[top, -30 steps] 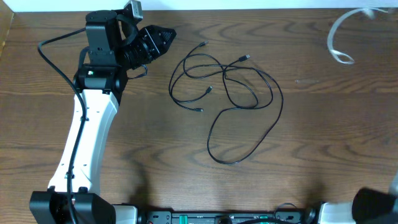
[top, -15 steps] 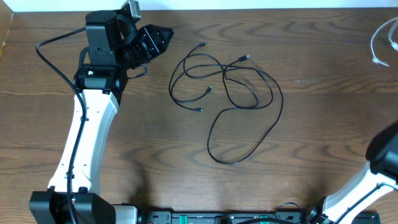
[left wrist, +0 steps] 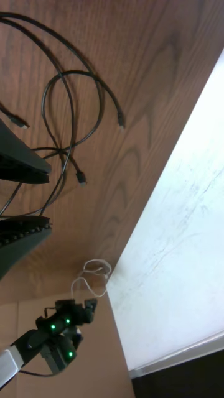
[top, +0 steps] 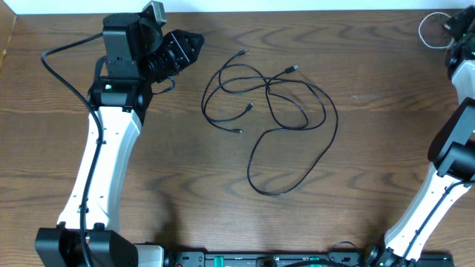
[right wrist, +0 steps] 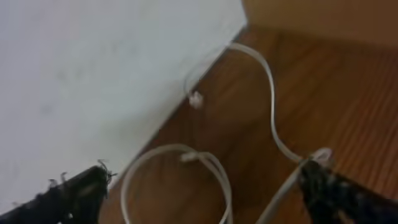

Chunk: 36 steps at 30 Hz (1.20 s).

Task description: Untangle cables

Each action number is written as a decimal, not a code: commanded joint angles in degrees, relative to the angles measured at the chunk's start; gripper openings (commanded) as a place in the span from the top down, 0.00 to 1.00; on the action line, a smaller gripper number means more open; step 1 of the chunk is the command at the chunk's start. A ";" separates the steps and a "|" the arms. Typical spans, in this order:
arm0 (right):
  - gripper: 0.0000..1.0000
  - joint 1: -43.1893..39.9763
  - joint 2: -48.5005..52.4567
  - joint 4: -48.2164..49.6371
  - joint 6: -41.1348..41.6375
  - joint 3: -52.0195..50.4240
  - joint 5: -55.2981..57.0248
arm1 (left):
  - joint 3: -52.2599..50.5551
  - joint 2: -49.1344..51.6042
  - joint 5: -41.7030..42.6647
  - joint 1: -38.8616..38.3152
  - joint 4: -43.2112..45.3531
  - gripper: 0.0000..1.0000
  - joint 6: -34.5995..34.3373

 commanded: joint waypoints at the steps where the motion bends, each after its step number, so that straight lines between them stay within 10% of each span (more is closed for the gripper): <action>1: 0.01 0.07 -2.32 -2.82 -5.29 0.63 -4.17 | 1.27 -1.03 -0.76 -0.13 -0.07 0.76 1.03; 15: 0.01 0.39 -22.88 -27.02 -7.85 0.61 -15.82 | 1.27 -0.98 -0.76 -0.13 -2.84 0.76 7.74; 22: 0.01 1.46 -26.95 -35.87 -16.26 0.59 -51.74 | 1.27 -0.20 -0.74 -0.85 -9.60 0.76 11.10; 36: 0.01 15.30 -26.34 -59.36 -26.51 0.46 -33.99 | 1.27 12.92 -0.74 -19.67 -9.79 0.43 11.10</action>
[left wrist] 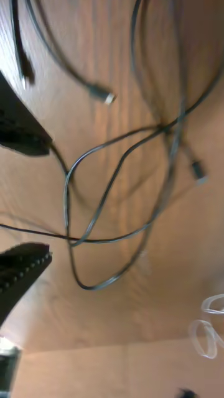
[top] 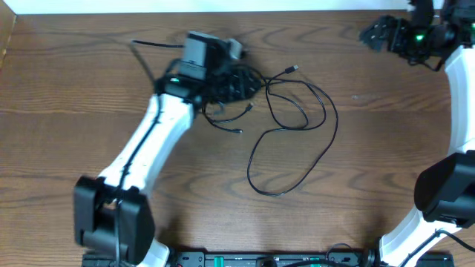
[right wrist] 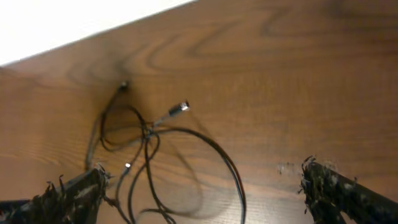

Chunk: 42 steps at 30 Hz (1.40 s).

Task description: Untangle cables

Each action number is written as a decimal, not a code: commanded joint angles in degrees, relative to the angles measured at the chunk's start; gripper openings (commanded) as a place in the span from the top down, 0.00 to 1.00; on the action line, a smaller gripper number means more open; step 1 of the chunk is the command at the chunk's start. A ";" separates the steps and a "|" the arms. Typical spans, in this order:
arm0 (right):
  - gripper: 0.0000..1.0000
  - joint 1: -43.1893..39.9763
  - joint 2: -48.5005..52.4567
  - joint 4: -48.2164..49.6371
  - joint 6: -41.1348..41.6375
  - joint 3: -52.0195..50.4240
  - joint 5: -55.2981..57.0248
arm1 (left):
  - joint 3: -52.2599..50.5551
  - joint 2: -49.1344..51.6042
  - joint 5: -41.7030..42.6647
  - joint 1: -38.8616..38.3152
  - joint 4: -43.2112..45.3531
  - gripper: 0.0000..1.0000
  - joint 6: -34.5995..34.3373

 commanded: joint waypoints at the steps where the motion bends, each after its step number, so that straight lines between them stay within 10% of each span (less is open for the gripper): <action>1: 0.01 0.98 0.57 -0.79 -1.60 0.04 4.57 | 1.25 3.17 -0.11 -4.00 1.51 0.41 0.81; 21: 0.01 1.57 0.68 -2.95 -1.60 -1.09 4.57 | 1.25 19.39 -0.11 -8.02 22.64 0.34 -13.92; 40: 0.01 2.45 0.68 -3.39 -1.62 -1.44 4.59 | 1.25 19.89 -9.97 -11.41 24.90 0.35 -30.45; 42: 0.01 2.82 0.68 -3.39 -1.62 -1.44 4.59 | 1.25 20.11 -10.67 -12.00 24.90 0.54 -30.38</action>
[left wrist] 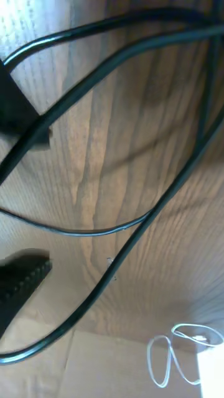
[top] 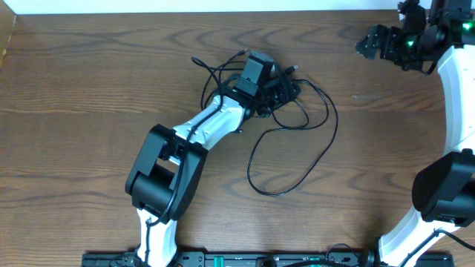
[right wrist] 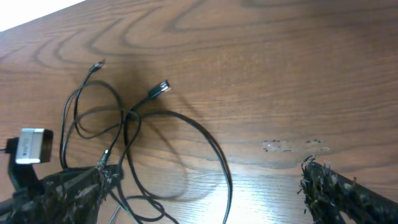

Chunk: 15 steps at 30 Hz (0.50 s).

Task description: Untangle cables

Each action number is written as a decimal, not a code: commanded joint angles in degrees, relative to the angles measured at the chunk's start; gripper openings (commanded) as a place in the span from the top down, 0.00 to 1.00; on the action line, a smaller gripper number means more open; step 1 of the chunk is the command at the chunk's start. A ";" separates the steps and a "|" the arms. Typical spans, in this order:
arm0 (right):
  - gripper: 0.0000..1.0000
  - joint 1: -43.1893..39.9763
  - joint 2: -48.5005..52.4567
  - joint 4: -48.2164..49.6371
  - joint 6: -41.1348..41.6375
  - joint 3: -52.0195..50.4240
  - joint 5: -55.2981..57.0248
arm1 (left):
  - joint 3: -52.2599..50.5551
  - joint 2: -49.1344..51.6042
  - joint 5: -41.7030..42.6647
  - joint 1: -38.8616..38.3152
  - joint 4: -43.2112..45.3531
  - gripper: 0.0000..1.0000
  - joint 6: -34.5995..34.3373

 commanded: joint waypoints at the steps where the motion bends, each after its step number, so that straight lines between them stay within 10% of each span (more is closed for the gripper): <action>1: 0.01 1.16 0.55 -0.24 -0.98 -0.33 0.04 | 1.14 1.11 -3.34 -0.87 0.04 0.69 -1.38; 3: 0.01 1.27 0.55 -0.31 -0.98 -0.33 0.02 | 1.14 1.11 -3.32 -0.76 0.07 0.92 -0.70; 15: 0.02 5.03 0.55 -2.38 -7.76 -0.48 -1.97 | 1.14 -10.45 3.19 6.03 -1.18 0.93 16.90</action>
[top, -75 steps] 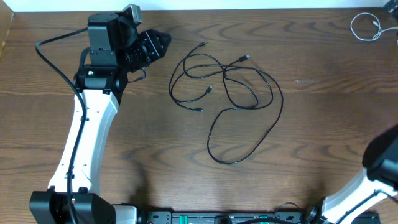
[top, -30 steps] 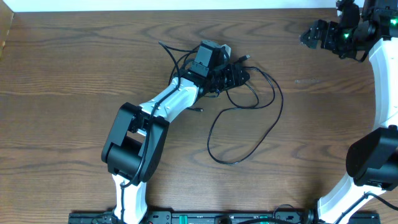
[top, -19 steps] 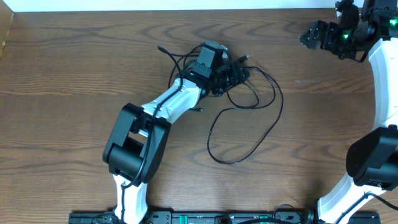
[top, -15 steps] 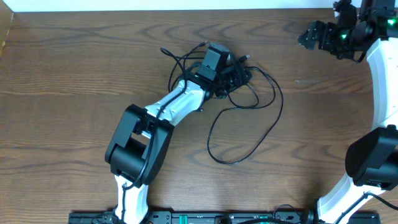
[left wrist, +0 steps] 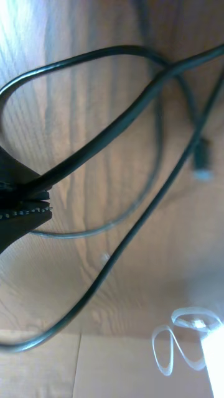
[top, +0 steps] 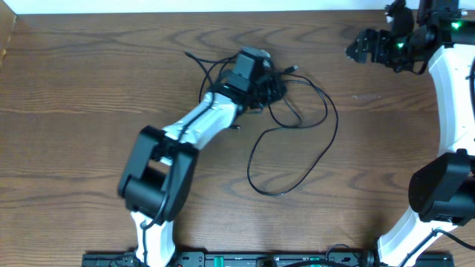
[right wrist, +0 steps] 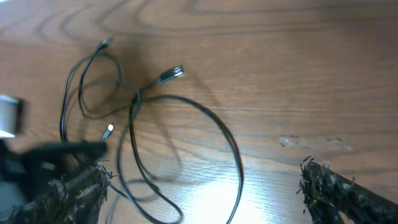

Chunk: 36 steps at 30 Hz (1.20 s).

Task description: Untangle cables

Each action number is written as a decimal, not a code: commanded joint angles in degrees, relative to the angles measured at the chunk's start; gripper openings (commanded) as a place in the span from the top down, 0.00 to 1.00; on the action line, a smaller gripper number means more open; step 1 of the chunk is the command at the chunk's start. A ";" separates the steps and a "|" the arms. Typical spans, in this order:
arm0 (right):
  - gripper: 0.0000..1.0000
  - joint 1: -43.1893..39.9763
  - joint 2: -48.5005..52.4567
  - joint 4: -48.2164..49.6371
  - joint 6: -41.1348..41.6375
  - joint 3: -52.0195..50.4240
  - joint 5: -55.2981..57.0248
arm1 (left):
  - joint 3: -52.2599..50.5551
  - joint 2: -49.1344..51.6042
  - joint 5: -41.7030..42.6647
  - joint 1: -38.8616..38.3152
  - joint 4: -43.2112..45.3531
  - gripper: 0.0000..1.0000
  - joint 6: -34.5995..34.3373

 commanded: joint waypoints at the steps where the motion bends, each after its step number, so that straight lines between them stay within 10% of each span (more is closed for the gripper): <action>1: 0.02 2.86 0.55 -0.68 -6.86 -0.55 -3.10 | 1.14 -9.14 1.31 2.95 -0.44 0.93 9.07; 22: 0.09 16.15 1.27 10.12 -7.61 -9.18 -7.26 | 1.14 -13.99 1.36 5.73 -4.24 0.93 9.97; 36: 0.40 20.55 10.01 24.20 5.77 -14.27 -8.57 | 1.14 -13.99 1.31 5.73 -4.24 0.92 9.99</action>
